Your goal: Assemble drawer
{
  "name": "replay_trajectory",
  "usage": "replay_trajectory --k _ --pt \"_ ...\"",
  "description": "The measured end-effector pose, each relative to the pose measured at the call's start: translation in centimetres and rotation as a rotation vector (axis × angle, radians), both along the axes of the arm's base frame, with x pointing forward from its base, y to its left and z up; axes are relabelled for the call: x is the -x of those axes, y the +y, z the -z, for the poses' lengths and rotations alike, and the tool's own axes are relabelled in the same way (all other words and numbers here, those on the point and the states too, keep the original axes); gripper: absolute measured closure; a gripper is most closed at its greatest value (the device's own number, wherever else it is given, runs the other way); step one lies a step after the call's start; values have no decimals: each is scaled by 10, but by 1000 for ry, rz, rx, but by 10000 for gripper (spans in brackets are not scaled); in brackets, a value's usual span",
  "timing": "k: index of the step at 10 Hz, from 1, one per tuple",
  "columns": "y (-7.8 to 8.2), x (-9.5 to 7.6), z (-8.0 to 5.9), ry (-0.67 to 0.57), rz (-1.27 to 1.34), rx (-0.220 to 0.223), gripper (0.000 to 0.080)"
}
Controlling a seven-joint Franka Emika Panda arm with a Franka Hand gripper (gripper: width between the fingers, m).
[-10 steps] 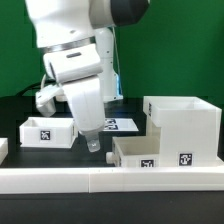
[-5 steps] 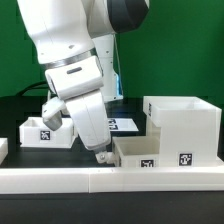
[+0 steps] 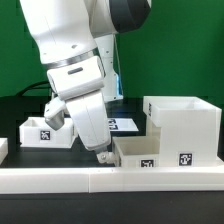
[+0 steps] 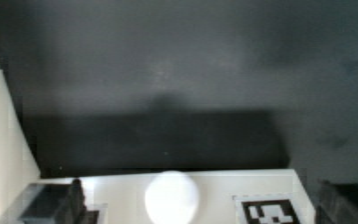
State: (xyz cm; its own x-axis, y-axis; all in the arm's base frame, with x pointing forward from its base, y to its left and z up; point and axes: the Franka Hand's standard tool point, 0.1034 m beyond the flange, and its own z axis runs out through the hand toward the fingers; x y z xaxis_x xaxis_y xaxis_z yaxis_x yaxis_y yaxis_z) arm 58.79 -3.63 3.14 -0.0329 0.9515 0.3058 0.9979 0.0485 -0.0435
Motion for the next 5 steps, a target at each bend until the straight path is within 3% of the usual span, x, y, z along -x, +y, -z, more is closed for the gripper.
replay_trajectory --k 5 --pt "21 0 4 21 99 -2 150"
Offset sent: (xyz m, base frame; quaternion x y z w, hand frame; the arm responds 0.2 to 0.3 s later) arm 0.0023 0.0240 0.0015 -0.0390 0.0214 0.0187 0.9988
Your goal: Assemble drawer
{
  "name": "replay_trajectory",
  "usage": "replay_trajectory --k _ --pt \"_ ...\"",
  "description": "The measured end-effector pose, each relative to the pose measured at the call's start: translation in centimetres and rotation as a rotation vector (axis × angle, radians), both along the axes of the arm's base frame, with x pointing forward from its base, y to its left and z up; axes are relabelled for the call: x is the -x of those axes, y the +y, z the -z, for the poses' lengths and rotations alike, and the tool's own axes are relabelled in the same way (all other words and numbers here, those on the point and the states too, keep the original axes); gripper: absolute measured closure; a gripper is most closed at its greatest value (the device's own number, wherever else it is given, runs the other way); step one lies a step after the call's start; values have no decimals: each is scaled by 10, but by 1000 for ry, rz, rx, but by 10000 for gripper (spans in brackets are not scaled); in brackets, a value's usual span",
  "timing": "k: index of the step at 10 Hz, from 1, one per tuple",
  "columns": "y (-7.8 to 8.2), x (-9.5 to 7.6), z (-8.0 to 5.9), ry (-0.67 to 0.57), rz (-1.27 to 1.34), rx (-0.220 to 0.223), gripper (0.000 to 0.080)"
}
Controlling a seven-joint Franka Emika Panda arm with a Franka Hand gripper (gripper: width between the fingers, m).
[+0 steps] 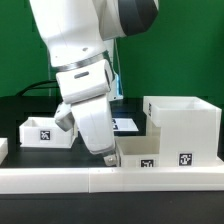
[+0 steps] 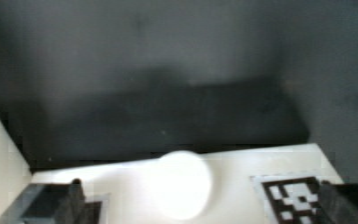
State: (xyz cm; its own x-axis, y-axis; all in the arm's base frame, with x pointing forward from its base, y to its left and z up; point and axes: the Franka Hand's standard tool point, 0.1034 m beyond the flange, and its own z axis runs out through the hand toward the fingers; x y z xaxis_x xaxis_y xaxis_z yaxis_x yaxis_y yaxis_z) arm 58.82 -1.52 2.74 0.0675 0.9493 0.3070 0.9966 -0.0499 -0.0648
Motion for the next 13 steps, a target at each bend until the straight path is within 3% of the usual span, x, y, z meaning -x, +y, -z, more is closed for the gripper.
replay_trajectory --k 2,13 --pt "12 -4 0 -32 -15 10 150" --pt "19 -12 -1 -91 -106 46 150"
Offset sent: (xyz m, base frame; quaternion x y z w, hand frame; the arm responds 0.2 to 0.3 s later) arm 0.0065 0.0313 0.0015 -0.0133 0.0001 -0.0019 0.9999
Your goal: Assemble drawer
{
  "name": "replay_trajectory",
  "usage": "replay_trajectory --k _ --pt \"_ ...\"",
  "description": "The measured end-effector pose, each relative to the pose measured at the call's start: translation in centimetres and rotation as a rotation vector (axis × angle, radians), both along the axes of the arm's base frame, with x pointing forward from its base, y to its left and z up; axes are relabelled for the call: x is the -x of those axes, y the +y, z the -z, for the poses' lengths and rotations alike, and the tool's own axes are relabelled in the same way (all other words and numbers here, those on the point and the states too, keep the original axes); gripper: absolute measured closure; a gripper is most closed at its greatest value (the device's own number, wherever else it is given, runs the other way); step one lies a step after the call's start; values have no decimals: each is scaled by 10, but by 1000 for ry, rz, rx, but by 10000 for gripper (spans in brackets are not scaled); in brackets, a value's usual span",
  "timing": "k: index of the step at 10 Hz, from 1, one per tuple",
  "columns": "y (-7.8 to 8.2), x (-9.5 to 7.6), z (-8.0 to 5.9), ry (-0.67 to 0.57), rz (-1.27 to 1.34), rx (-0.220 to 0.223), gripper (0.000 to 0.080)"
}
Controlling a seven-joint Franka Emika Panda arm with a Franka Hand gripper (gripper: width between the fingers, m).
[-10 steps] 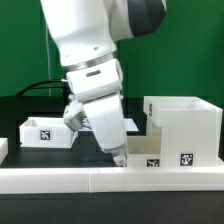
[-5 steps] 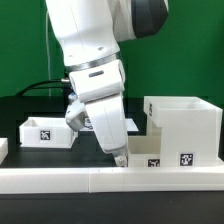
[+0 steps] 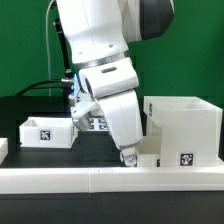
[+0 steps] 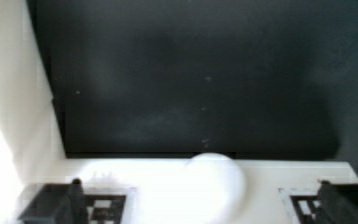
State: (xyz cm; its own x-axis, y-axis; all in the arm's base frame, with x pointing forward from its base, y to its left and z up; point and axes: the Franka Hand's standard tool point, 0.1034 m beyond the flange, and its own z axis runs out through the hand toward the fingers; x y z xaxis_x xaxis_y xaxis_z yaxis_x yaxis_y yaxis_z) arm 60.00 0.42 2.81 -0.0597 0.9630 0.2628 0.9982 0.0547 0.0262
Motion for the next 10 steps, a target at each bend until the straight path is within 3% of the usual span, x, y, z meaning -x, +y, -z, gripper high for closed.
replay_trajectory --k 10 --pt "30 4 8 20 -8 -5 150"
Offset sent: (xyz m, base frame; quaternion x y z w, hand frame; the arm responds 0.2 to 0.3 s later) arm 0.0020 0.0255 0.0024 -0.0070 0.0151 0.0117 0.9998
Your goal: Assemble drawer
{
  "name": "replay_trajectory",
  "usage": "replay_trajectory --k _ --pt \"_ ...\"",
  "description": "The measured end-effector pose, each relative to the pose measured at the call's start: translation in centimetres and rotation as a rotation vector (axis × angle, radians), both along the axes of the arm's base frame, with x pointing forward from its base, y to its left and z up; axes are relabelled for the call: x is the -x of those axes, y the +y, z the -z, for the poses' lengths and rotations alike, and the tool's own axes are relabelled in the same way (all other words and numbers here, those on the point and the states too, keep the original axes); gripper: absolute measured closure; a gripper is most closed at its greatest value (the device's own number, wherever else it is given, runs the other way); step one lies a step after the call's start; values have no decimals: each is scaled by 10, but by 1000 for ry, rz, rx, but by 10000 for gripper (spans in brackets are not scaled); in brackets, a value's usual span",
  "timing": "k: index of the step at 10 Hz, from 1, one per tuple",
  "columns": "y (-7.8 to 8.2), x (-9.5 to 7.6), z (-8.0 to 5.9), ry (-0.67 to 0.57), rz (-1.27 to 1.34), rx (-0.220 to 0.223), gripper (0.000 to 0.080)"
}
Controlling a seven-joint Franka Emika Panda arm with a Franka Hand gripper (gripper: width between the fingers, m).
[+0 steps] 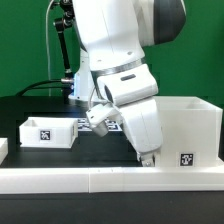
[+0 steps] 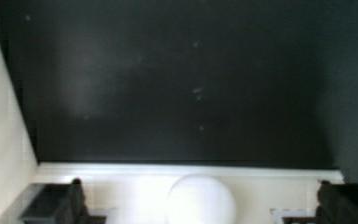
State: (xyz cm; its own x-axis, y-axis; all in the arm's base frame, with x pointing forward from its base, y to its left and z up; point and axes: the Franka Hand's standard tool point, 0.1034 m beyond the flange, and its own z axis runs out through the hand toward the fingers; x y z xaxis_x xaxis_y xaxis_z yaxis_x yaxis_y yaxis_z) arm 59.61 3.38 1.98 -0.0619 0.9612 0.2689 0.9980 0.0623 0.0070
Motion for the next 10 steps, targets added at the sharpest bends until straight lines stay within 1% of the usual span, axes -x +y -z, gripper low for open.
replay_trajectory --k 2,4,5,6,8,10 --pt "-3 -2 -1 -1 -1 7 150" --pt "-20 -3 -1 9 9 13 150" --pt "-29 -3 -3 14 20 15 150" --pt "-39 -3 -8 11 34 21 150" --pt "-59 7 -12 13 64 29 150" --pt "-75 24 -17 20 97 40 150"
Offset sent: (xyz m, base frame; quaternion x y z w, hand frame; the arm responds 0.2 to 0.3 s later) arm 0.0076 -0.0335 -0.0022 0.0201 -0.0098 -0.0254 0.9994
